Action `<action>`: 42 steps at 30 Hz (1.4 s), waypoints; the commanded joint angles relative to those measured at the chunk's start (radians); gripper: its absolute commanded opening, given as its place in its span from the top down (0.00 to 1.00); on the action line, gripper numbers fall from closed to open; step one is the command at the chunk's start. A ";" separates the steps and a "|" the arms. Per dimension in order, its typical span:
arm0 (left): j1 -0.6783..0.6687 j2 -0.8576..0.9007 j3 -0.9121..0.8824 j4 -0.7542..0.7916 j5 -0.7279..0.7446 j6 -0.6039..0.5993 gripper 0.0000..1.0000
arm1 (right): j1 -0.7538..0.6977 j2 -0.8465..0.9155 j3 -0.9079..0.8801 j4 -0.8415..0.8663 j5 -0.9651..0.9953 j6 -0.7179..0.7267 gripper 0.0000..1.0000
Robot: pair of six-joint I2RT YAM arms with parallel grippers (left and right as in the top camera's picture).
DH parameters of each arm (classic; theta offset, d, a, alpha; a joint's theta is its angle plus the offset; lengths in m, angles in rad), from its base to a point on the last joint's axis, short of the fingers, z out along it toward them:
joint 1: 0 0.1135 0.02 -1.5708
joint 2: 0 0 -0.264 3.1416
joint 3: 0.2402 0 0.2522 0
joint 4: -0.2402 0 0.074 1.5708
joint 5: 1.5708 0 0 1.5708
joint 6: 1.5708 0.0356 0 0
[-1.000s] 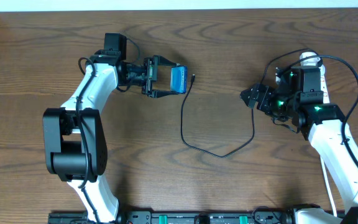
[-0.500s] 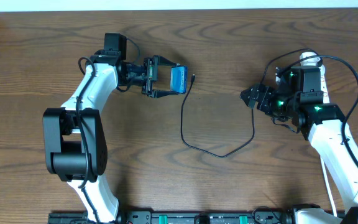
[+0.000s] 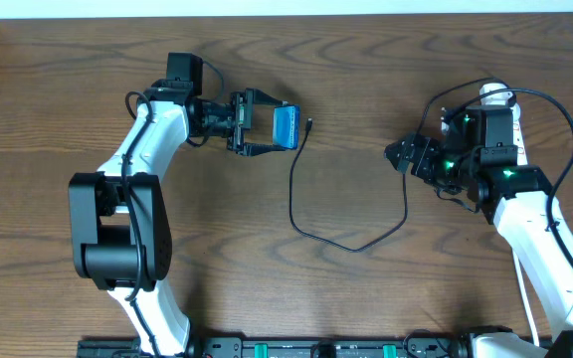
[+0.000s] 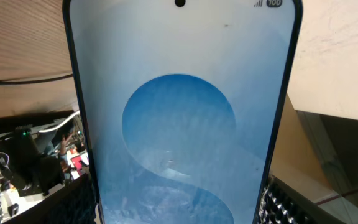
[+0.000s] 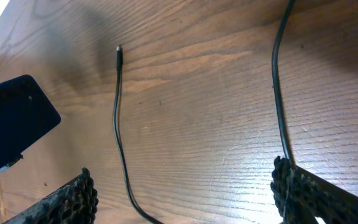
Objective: Plug charger to phone and switch on socket
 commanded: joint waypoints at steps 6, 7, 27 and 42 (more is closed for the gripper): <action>0.005 -0.028 0.005 0.002 0.039 -0.001 0.38 | 0.009 0.005 0.023 0.003 0.002 0.012 0.11; 0.005 -0.028 0.005 0.002 0.039 -0.001 0.37 | 0.009 0.005 0.023 0.003 0.002 0.012 0.11; 0.005 -0.028 0.005 0.058 0.013 -0.001 0.38 | 0.009 0.006 0.023 0.003 0.002 0.012 0.11; 0.005 -0.028 0.005 0.058 -0.041 0.013 0.38 | 0.017 0.007 0.023 0.011 0.002 0.012 0.11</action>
